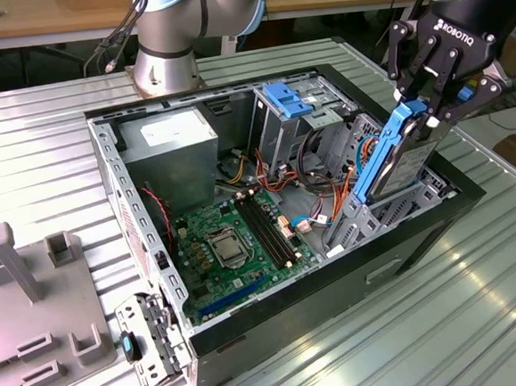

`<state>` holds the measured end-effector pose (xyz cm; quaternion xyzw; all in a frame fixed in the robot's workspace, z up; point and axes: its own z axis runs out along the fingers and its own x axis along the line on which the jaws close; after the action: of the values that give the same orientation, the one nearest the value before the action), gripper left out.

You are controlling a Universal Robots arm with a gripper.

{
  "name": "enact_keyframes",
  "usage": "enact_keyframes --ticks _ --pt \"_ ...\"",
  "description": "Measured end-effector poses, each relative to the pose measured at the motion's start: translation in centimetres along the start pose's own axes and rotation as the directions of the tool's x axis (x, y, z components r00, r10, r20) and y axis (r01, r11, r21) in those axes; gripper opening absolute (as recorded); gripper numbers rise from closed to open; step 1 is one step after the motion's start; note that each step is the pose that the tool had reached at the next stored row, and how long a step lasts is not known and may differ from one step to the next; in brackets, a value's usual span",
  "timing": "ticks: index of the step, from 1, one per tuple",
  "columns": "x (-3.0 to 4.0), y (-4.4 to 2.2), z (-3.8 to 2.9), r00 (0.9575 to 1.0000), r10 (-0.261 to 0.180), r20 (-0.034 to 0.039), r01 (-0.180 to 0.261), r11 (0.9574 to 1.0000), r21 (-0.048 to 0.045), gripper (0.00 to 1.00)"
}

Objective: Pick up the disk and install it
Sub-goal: 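Insert the disk into the insertion slot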

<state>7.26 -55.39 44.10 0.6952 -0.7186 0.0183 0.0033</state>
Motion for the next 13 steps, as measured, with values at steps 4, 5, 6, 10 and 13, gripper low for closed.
enact_keyframes --ticks 4,5,6,10,13 --pt "0.0 0.0 0.04 1.0 -0.006 0.0011 0.006 1.0 0.0004 0.37" --pt "0.0 0.0 0.06 0.9999 -0.01 0.0021 0.01 0.9999 0.0009 0.37" --pt "0.0 0.0 0.06 0.9999 -0.012 0.0025 0.012 0.9999 0.0013 0.37" --pt "0.0 0.0 0.08 0.9996 -0.026 0.0037 0.026 0.9996 0.0061 0.37" --pt "0.0 0.0 0.14 0.9996 -0.027 0.0036 0.027 0.9996 0.0086 0.37"
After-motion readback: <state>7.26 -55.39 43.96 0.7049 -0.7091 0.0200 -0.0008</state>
